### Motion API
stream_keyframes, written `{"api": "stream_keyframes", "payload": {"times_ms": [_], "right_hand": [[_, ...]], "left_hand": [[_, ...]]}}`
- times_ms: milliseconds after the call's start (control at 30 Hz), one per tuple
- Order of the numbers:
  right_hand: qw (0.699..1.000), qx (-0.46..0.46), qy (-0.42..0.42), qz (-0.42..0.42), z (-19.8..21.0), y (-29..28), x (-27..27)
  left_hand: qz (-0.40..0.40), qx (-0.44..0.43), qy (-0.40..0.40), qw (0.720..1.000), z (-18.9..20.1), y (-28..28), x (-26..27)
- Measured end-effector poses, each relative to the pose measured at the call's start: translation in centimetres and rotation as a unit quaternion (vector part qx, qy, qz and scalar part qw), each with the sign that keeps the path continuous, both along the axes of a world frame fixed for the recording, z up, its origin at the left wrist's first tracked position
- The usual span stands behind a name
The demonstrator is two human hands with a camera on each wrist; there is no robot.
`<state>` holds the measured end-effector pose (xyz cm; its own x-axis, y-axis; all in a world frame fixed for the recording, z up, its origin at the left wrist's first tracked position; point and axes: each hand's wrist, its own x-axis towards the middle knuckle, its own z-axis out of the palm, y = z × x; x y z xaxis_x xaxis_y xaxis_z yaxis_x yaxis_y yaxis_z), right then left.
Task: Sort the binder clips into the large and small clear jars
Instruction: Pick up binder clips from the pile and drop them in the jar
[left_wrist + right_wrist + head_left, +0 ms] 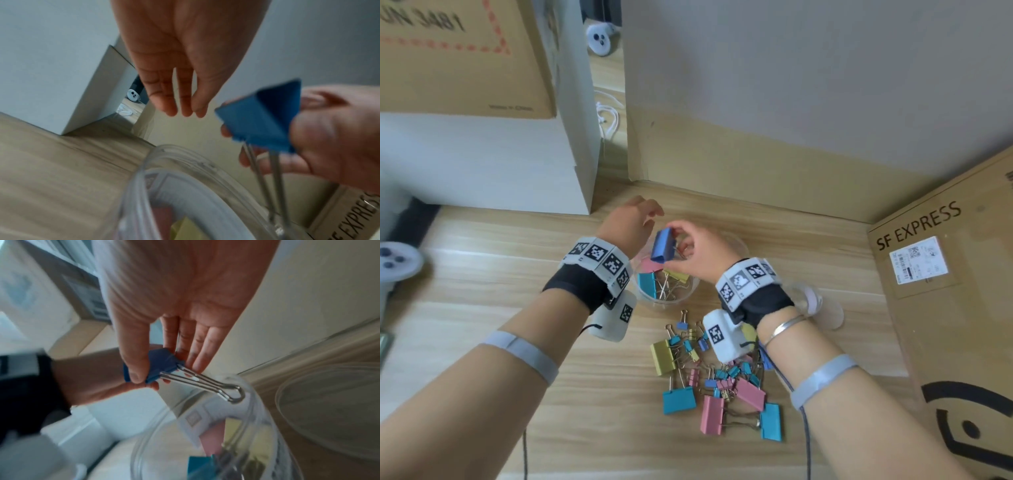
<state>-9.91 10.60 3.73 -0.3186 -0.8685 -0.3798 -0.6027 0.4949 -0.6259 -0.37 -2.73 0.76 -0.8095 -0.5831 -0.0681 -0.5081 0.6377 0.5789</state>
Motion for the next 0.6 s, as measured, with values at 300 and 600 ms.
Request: {"api": "stream_keyframes", "payload": {"times_ms": [300, 600], "right_hand": [[0.983, 0.073, 0.132, 0.102, -6.7, -2.5, 1.8], [0.989, -0.056, 0.1, -0.098, -4.3, 0.8, 0.1]], "left_hand": [[-0.029, 0.072, -0.139, 0.987, -1.6, 0.5, 1.8], [-0.028, 0.053, -0.172, 0.983, -0.8, 2.5, 1.2]]}}
